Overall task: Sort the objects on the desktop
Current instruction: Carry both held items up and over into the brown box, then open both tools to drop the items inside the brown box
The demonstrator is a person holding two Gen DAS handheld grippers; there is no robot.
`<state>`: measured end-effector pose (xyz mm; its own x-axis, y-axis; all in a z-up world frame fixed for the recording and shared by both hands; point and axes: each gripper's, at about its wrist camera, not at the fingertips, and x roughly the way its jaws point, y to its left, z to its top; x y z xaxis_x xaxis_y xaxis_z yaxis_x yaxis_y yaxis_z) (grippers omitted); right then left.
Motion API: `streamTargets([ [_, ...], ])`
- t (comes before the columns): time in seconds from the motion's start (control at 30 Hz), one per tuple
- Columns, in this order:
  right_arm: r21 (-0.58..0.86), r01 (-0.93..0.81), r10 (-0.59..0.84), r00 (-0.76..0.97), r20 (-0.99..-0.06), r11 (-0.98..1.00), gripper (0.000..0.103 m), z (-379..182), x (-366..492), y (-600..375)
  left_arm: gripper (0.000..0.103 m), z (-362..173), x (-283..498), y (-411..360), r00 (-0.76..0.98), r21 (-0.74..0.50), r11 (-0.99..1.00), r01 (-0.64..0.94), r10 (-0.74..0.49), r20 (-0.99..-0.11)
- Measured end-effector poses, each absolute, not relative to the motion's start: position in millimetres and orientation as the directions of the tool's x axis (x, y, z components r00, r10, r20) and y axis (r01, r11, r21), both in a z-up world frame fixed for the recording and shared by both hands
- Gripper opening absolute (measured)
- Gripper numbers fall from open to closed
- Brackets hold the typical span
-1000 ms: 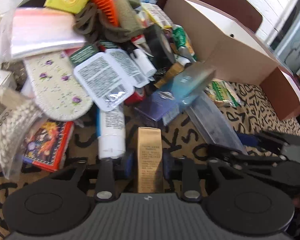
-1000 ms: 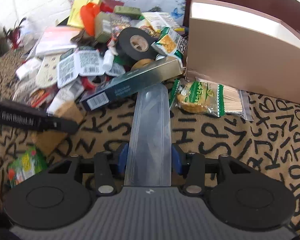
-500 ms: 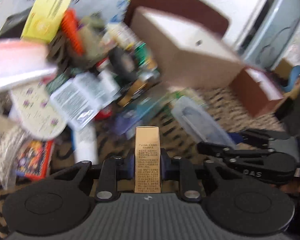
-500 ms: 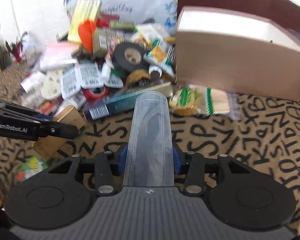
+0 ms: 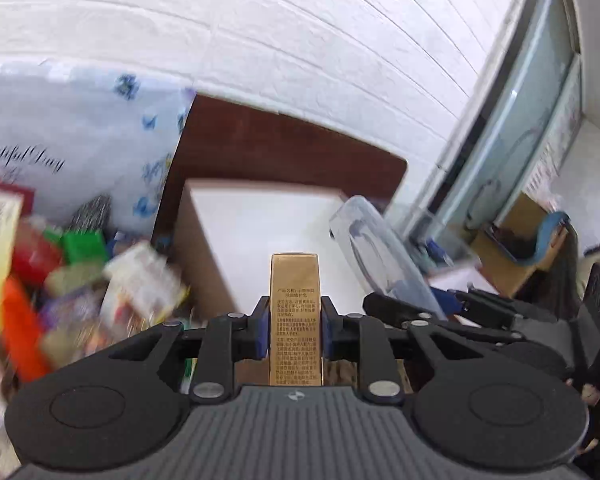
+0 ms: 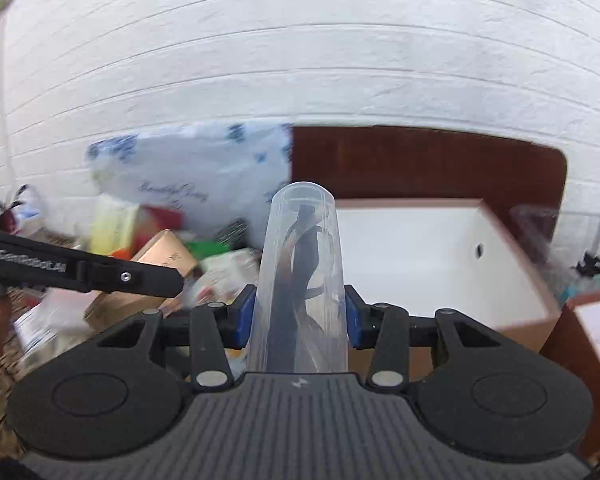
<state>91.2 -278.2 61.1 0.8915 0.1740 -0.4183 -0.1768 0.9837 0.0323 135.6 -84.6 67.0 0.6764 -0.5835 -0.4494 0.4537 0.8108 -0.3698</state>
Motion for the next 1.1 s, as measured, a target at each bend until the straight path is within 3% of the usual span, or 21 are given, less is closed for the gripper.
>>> streamTargets([
  [0.13, -0.039, -0.098, 0.068, 0.881, -0.468, 0.994, 0.044, 62, 148, -297, 0.024, 69, 178, -118, 0.668, -0.390, 0.817, 0.425, -0.573, -0.475],
  [0.5, -0.126, 0.032, -0.114, 0.686, -0.718, 0.991, 0.044, 3, 280, -355, 0.024, 6, 300, -219, 0.486, -0.461, 0.821, 0.338, -0.571, -0.662],
  [0.97, -0.228, -0.009, -0.192, 0.513, -0.837, 0.974, 0.044, -38, 353, -371, 0.024, -50, 370, -247, 0.416, -0.505, 0.817, 0.278, -0.576, -0.704],
  [1.0, -0.218, -0.011, -0.183, 0.504, -0.844, 0.976, 0.044, -38, 354, -371, 0.031, -51, 369, -244, 0.422, -0.512, 0.814, 0.273, -0.580, -0.697],
  [1.03, -0.207, -0.016, -0.172, 0.494, -0.852, 0.978, 0.046, -39, 354, -371, 0.051, -50, 369, -242, 0.423, -0.524, 0.808, 0.271, -0.589, -0.689],
  [1.07, -0.193, -0.030, -0.155, 0.489, -0.858, 0.981, 0.056, -39, 353, -371, 0.064, -49, 368, -239, 0.418, -0.537, 0.800, 0.267, -0.598, -0.683],
  [1.1, -0.186, -0.037, -0.145, 0.490, -0.859, 0.982, 0.064, -40, 352, -369, 0.086, -47, 366, -237, 0.415, -0.547, 0.795, 0.262, -0.604, -0.680],
])
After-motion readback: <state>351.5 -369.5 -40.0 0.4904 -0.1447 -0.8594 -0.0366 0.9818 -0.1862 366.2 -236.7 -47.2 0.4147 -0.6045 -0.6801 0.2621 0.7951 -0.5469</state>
